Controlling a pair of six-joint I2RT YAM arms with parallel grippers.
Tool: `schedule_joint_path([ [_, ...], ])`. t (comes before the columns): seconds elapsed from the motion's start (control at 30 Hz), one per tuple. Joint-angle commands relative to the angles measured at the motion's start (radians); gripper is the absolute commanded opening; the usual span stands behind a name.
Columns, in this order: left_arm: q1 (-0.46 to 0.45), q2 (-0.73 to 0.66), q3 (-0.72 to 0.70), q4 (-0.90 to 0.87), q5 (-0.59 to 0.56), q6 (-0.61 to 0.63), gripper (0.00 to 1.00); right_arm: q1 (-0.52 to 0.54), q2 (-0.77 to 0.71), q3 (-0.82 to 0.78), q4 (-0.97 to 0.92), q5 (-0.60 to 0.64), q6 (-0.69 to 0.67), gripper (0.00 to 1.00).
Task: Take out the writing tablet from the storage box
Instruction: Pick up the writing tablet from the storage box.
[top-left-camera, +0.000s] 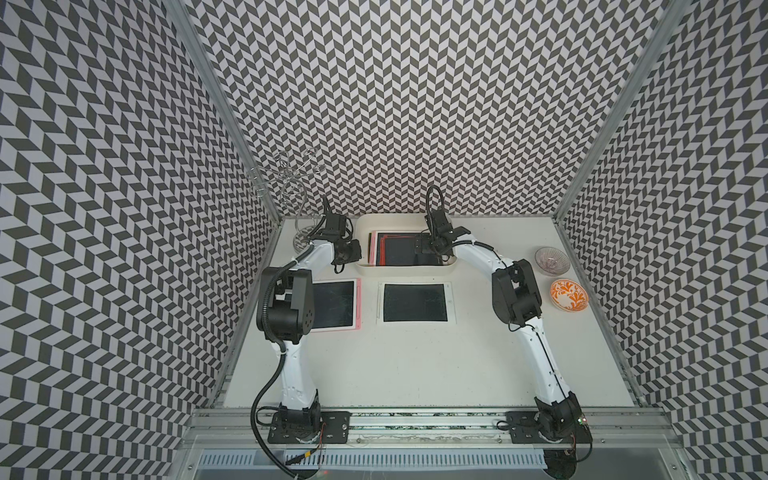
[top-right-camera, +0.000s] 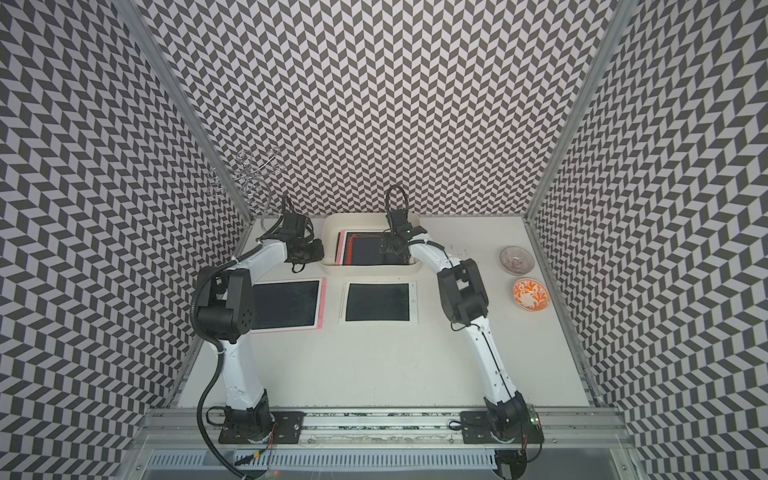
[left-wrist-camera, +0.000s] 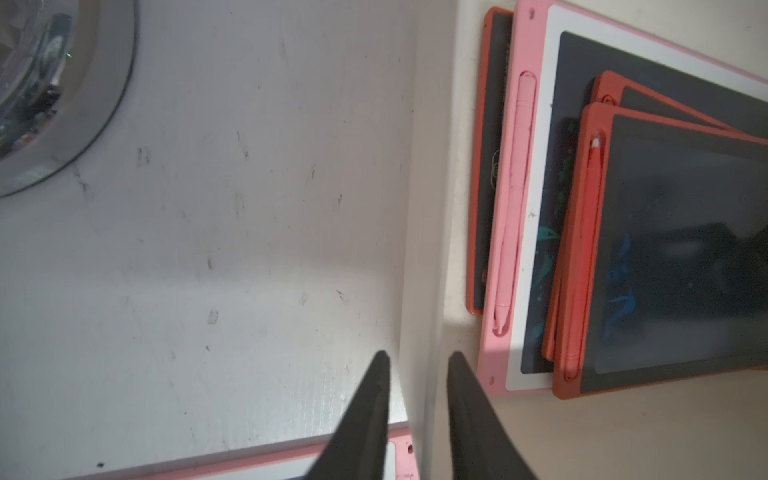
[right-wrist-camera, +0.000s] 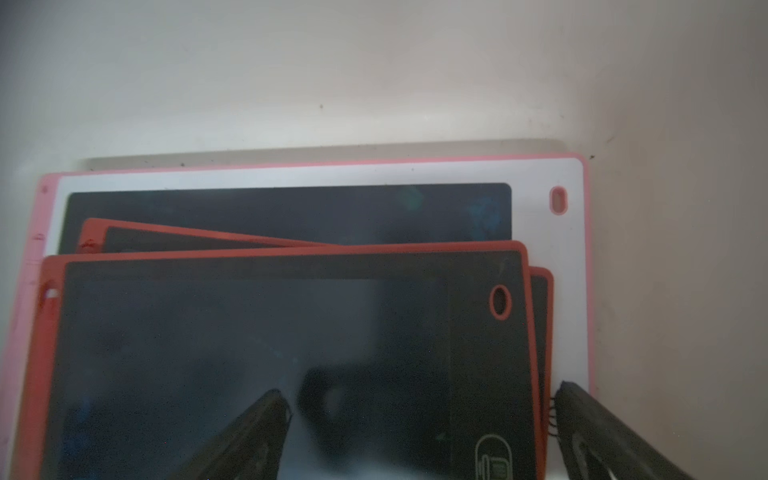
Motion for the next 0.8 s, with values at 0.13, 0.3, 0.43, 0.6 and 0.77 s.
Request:
schedule_joint_path([
  [0.13,-0.002,0.013,0.016,-0.005,0.020,0.013,0.21,-0.007,0.034,0.032,0.010,-0.134,-0.030,0.98],
  [0.3,-0.004,0.017,0.017,-0.002,0.039,0.008,0.21,-0.004,0.023,0.017,0.066,-0.282,-0.034,0.96],
  [0.43,-0.009,0.020,0.018,-0.003,0.043,0.009,0.21,-0.004,0.020,0.011,0.101,-0.368,-0.031,0.95],
  [0.6,-0.014,0.020,0.019,-0.003,0.053,0.008,0.21,-0.002,0.025,0.010,0.127,-0.450,-0.015,0.95],
  [0.77,-0.016,0.020,0.019,-0.003,0.054,0.007,0.21,-0.002,0.028,0.009,0.130,-0.494,-0.004,0.94],
])
